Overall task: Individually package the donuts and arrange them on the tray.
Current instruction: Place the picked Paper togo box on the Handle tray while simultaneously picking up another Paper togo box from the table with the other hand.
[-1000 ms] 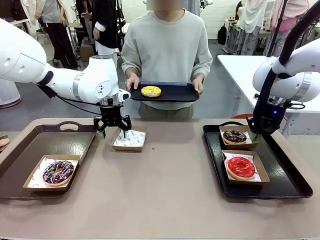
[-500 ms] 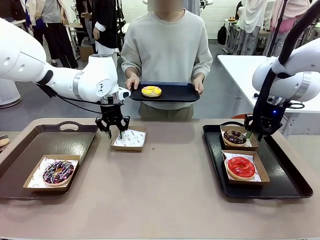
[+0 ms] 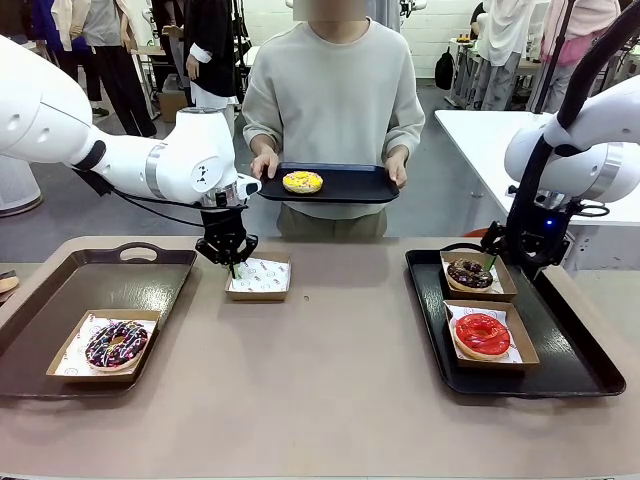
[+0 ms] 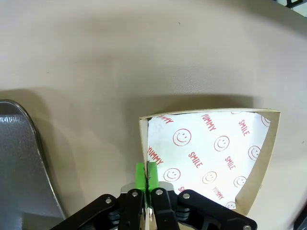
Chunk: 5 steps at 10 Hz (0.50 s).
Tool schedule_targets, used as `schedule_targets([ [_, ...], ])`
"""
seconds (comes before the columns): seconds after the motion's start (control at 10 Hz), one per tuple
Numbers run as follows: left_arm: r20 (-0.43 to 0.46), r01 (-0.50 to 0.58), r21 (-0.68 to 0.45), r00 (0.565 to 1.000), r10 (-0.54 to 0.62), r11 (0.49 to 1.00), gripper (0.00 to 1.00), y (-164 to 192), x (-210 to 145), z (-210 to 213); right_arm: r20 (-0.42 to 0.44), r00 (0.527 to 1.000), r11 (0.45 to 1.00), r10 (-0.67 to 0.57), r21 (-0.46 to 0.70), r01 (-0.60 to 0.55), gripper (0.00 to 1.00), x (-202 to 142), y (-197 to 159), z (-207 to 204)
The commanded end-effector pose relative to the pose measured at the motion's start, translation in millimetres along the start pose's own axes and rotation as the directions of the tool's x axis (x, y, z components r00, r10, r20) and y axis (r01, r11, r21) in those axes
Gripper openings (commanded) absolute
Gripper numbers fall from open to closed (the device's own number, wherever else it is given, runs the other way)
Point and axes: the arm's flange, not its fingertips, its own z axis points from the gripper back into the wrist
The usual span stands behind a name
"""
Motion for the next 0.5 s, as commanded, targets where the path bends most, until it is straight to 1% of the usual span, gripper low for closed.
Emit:
schedule_targets([
  [0.0, -0.011, -0.005, -0.011, 1.000, 0.005, 1.000, 0.00, 2.2, 0.3, 3.5, 0.005, 1.000, 1.000, -0.011, 0.014, 0.011, 1.00, 4.5, -1.8, 0.8],
  [0.3, -0.009, -0.001, -0.009, 1.000, 0.001, 1.000, 0.00, 2.2, -0.9, 3.5, 0.011, 1.000, 1.000, -0.003, 0.031, 0.003, 1.00, 1.1, -1.9, 3.5],
  [0.4, -0.027, -0.001, -0.026, 1.000, 0.000, 1.000, 0.00, 3.0, -1.0, 8.4, -0.022, 0.999, 0.992, 0.041, 0.117, -0.038, 1.00, -10.1, 1.9, 16.0],
])
